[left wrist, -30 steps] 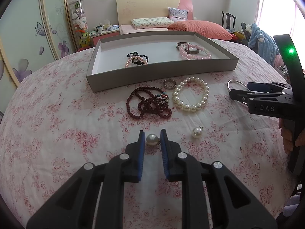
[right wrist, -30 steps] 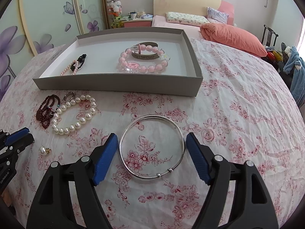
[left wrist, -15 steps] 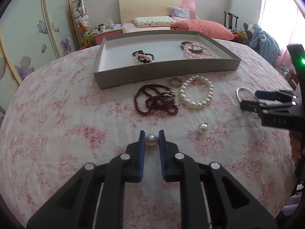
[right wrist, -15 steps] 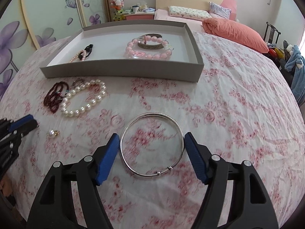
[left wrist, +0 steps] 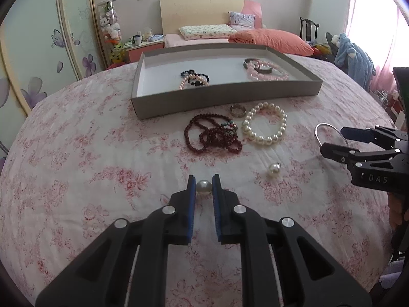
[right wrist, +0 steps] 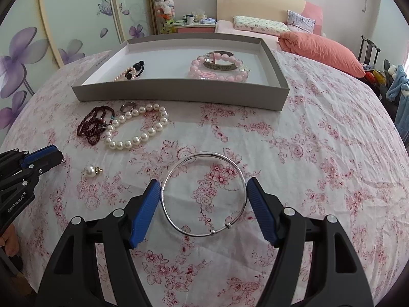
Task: Organize jewelry
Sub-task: 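Close the left tool on the pearl earring while the right tool grips the silver round bangle, then carry the earring and bangle into the gray tray and open both tools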
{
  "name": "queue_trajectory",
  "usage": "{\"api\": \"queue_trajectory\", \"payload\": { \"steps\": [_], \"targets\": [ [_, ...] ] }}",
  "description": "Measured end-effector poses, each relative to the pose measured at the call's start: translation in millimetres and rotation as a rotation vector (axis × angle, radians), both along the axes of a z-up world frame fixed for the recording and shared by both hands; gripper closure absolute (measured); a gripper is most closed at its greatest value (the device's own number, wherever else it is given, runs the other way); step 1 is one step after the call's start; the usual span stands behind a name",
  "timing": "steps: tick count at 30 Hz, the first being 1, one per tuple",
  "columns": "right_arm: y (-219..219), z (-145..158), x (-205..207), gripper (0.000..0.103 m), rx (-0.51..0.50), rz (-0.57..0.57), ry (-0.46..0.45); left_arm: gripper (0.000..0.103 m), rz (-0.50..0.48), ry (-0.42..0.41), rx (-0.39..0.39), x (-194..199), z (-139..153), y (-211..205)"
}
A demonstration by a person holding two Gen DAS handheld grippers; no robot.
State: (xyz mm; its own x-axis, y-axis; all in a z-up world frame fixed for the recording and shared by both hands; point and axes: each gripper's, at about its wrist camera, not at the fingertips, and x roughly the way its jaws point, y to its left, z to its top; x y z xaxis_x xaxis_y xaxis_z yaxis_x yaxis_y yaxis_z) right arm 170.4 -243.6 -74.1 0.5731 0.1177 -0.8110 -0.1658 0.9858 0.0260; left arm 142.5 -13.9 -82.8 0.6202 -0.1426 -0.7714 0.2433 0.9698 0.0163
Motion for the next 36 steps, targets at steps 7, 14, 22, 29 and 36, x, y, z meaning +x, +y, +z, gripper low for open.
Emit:
{"api": "queue_trajectory", "payload": {
  "steps": [7, 14, 22, 29, 36],
  "targets": [
    [3.0, -1.4, 0.3, 0.033, -0.026, 0.008, -0.004, 0.088, 0.004, -0.006, 0.015, -0.9, -1.3, -2.0],
    [2.5, -1.9, -0.1, 0.032, -0.019, 0.015, 0.01, 0.083, 0.017, -0.007, 0.028, -1.5, -1.1, -3.1],
    [1.0, -0.5, -5.4, 0.033, -0.01, 0.007, 0.027, 0.088, 0.009, 0.009, 0.0, -4.3, -1.7, 0.7],
    [-3.5, 4.1, -13.7, 0.033, 0.05, -0.018, -0.013, 0.089, 0.026, -0.024, -0.052, -9.7, 6.2, 11.6],
    [-3.9, 19.3, -18.3, 0.033, 0.089, -0.035, -0.089, 0.089, 0.042, -0.086, -0.086, -15.3, 20.3, 14.5]
  ]
}}
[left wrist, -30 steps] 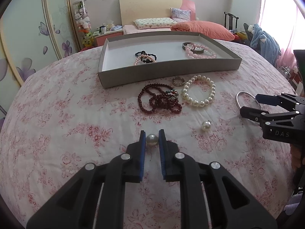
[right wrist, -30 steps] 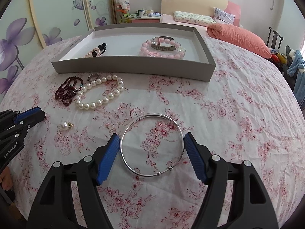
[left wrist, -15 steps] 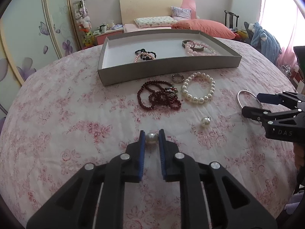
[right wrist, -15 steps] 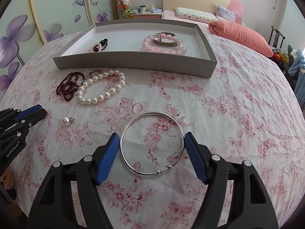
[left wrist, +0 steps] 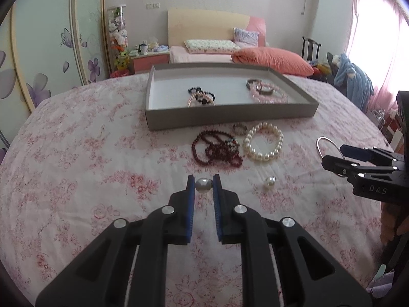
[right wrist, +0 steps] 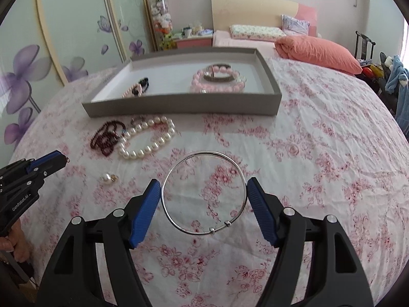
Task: Organize jewelry
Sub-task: 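Carry the earring and bangle into the gray tray and open both tools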
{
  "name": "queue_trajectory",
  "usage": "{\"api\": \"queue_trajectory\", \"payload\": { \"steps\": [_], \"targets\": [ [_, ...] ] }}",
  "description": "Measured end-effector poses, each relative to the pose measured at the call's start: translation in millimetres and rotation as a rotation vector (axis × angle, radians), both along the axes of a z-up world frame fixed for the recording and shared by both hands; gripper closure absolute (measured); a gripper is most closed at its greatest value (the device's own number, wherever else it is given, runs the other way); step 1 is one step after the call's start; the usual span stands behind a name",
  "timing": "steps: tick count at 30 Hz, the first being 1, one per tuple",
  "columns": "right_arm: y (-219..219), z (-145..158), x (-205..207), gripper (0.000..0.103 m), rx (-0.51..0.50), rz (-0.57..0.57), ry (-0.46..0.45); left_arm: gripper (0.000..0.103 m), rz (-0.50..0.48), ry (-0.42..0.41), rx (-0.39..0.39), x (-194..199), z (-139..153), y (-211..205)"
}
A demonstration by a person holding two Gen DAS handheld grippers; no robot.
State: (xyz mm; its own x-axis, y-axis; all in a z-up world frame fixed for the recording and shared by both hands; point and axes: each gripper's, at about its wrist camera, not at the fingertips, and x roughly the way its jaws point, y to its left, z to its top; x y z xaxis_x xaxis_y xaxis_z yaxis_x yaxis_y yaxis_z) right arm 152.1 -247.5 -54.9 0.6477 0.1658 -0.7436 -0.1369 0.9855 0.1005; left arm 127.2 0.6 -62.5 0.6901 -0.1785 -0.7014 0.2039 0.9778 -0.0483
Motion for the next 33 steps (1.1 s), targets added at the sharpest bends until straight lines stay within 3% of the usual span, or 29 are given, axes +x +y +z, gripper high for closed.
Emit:
{"api": "queue_trajectory", "payload": {
  "steps": [8, 25, 33],
  "targets": [
    [4.6, 20.3, -7.7, 0.033, 0.02, -0.02, -0.122, 0.089, 0.031, -0.086, -0.012, -6.2, 19.6, 0.7],
    [17.8, 92.4, -39.1, 0.033, -0.019, -0.096, -0.595, 0.089, 0.064, -0.355, 0.004, -15.2, 83.0, -17.5],
    [18.6, 102.0, -40.6, 0.033, -0.036, -0.124, -0.689, 0.089, 0.069, -0.432, -0.014, -14.5, 99.0, -28.5]
  ]
}}
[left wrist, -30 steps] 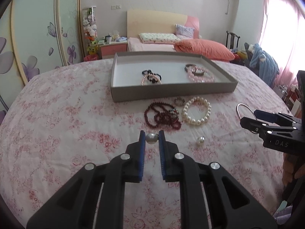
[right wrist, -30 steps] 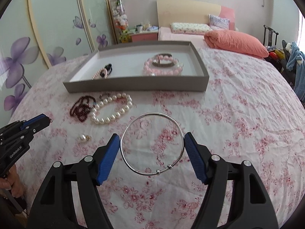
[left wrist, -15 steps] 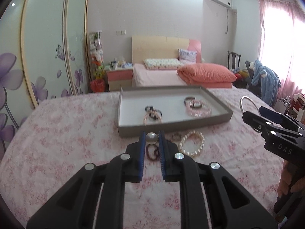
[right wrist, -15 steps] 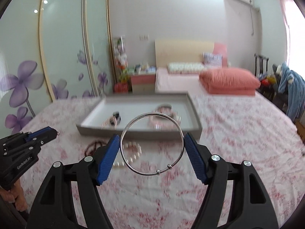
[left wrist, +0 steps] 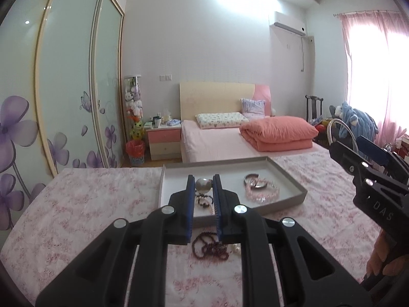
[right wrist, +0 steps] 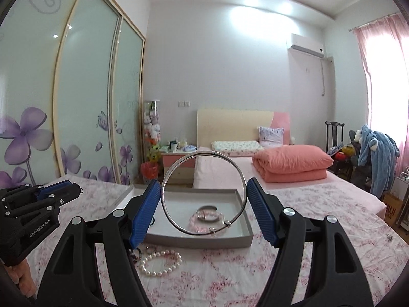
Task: Organize jewelry
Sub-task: 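Carry the earring and bangle into the gray tray and open both tools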
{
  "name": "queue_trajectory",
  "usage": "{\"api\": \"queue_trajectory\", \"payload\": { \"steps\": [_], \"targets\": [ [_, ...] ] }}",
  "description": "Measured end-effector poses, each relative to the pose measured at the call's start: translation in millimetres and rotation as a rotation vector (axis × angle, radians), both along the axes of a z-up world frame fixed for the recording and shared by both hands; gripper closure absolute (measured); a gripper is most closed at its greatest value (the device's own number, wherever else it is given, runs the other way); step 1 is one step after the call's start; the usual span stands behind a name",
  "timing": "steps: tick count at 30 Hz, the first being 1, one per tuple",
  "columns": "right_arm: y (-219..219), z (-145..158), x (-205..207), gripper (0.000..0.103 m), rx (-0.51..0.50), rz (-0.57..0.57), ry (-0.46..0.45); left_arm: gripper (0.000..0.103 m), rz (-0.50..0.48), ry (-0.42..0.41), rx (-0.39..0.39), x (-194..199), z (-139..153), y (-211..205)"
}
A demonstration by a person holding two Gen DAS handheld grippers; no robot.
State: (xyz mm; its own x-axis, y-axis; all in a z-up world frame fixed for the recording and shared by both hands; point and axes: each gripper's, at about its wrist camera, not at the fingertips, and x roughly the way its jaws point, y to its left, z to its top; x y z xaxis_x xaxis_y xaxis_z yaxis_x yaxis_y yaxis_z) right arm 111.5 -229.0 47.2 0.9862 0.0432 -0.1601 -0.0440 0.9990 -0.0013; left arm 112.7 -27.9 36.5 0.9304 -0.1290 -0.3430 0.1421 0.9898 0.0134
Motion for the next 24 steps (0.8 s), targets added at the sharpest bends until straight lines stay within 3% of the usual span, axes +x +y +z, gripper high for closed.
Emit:
{"api": "queue_trajectory", "payload": {
  "steps": [24],
  "targets": [
    [4.1, 4.3, 13.3, 0.033, -0.009, -0.034, -0.072, 0.089, 0.007, -0.051, -0.014, 17.4, 13.3, -2.4]
  ]
}}
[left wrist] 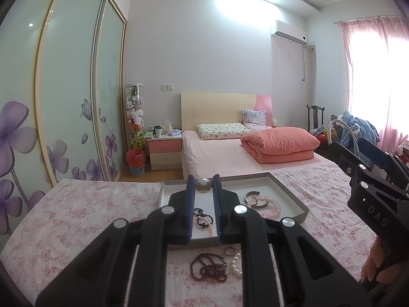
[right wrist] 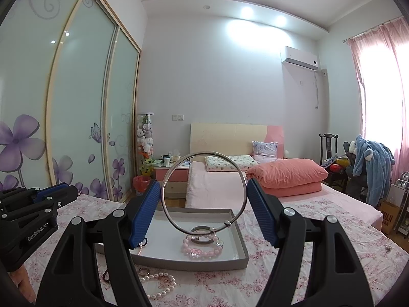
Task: Organize jewelry
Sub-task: 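Carry the earring and bangle into the gray tray and open both tools, then grasp the second pearl earring with the right tool while the left tool moves to the red bead necklace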
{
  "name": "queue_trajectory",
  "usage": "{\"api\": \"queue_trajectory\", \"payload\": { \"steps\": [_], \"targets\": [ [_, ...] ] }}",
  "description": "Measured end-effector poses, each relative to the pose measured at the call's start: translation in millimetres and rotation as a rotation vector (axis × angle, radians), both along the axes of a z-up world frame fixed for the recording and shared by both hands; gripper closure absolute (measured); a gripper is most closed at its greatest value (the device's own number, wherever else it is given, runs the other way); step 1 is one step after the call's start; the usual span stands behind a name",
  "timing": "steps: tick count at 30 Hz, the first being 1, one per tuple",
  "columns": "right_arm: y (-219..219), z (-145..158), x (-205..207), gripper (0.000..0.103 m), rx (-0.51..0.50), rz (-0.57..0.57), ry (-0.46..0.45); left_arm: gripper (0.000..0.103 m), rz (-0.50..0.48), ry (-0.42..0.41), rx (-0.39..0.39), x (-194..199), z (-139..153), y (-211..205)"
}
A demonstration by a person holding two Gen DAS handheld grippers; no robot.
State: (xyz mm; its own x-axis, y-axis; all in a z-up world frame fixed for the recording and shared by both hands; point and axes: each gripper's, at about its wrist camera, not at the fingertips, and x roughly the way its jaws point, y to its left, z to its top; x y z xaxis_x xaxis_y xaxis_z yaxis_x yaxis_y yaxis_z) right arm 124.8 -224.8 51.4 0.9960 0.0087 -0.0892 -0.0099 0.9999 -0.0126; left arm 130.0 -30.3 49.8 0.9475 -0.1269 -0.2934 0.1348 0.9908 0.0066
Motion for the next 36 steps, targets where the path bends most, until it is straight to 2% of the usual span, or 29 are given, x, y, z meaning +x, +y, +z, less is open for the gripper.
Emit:
{"api": "queue_trajectory", "payload": {
  "steps": [4, 8, 12, 20, 23, 28, 31, 35, 36],
  "targets": [
    [-2.3, -1.6, 12.5, 0.033, -0.001, 0.0, 0.015, 0.089, -0.001, 0.021, -0.004, 16.5, -2.7, 0.0],
    [-8.3, -10.6, 41.8, 0.033, 0.011, 0.005, 0.079, 0.089, -0.004, 0.045, -0.006, 38.0, -8.8, -0.5],
    [-15.8, -26.4, 84.4, 0.033, 0.039, 0.022, 0.201, 0.089, -0.01, 0.079, 0.002, 67.7, -18.9, -3.5],
    [-18.8, -69.2, 153.8, 0.033, 0.082, 0.072, 0.473, 0.089, -0.021, 0.223, -0.005, 128.7, -57.1, -8.7],
    [-15.3, -82.8, 169.7, 0.033, 0.1, 0.08, 0.543, 0.088, -0.022, 0.266, -0.003, 146.8, -69.1, -9.3],
    [-11.0, -92.5, 185.2, 0.032, 0.115, 0.11, 0.609, 0.087, -0.024, 0.332, -0.013, 169.5, -85.4, -9.6],
    [-19.7, -90.2, 183.2, 0.032, 0.136, 0.11, 0.598, 0.078, -0.002, 0.353, -0.04, 174.7, -87.2, -1.0],
    [-32.8, -81.5, 168.8, 0.033, 0.161, 0.088, 0.572, 0.078, 0.031, 0.339, -0.065, 168.7, -80.2, 14.6],
    [-37.2, -79.1, 162.5, 0.036, 0.165, 0.085, 0.567, 0.078, 0.037, 0.335, -0.07, 167.2, -78.2, 17.8]
  ]
}}
